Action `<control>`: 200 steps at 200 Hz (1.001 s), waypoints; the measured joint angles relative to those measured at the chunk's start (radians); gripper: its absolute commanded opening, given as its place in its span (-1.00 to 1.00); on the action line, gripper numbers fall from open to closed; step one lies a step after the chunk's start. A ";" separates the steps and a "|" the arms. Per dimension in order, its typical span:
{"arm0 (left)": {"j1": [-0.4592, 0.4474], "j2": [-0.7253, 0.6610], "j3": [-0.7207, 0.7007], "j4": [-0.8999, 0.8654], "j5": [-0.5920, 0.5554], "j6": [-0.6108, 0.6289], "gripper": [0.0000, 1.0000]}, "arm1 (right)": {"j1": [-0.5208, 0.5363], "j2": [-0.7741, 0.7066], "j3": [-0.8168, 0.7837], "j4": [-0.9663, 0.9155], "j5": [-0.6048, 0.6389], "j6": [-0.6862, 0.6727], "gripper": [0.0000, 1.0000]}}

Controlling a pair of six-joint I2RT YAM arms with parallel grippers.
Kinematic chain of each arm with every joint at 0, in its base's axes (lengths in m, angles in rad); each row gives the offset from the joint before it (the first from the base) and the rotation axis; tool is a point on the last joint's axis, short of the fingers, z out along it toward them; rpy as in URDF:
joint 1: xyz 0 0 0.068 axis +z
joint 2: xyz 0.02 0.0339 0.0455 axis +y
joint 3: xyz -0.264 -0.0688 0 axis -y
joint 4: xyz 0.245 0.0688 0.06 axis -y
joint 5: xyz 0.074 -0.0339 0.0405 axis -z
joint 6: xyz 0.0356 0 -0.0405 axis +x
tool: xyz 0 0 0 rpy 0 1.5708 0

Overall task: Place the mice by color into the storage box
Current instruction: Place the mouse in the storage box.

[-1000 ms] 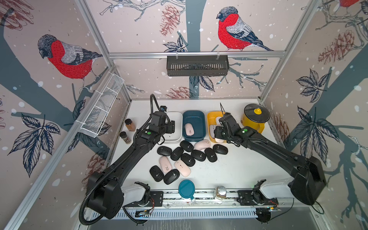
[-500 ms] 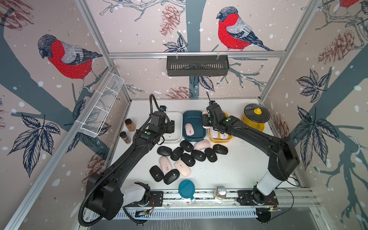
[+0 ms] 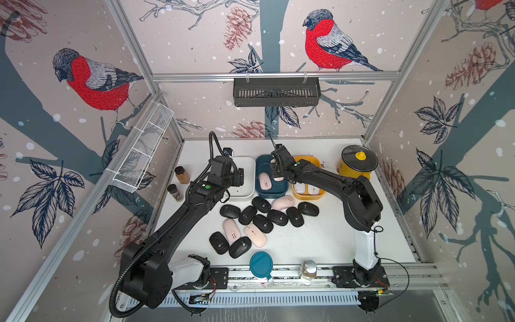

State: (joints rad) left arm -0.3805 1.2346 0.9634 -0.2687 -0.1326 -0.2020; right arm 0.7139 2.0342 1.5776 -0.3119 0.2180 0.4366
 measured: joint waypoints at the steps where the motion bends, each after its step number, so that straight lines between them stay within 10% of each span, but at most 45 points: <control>1: 0.000 0.000 0.000 0.000 0.000 0.000 0.47 | 0.000 0.002 0.001 -0.001 0.000 0.000 0.14; 200: 0.000 0.011 0.000 0.000 -0.002 0.002 0.48 | -0.008 0.155 0.090 -0.072 -0.009 0.031 0.24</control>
State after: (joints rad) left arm -0.3805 1.2457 0.9634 -0.2691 -0.1341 -0.2005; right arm 0.7055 2.1895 1.6676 -0.3840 0.2092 0.4679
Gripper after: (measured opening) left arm 0.737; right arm 0.617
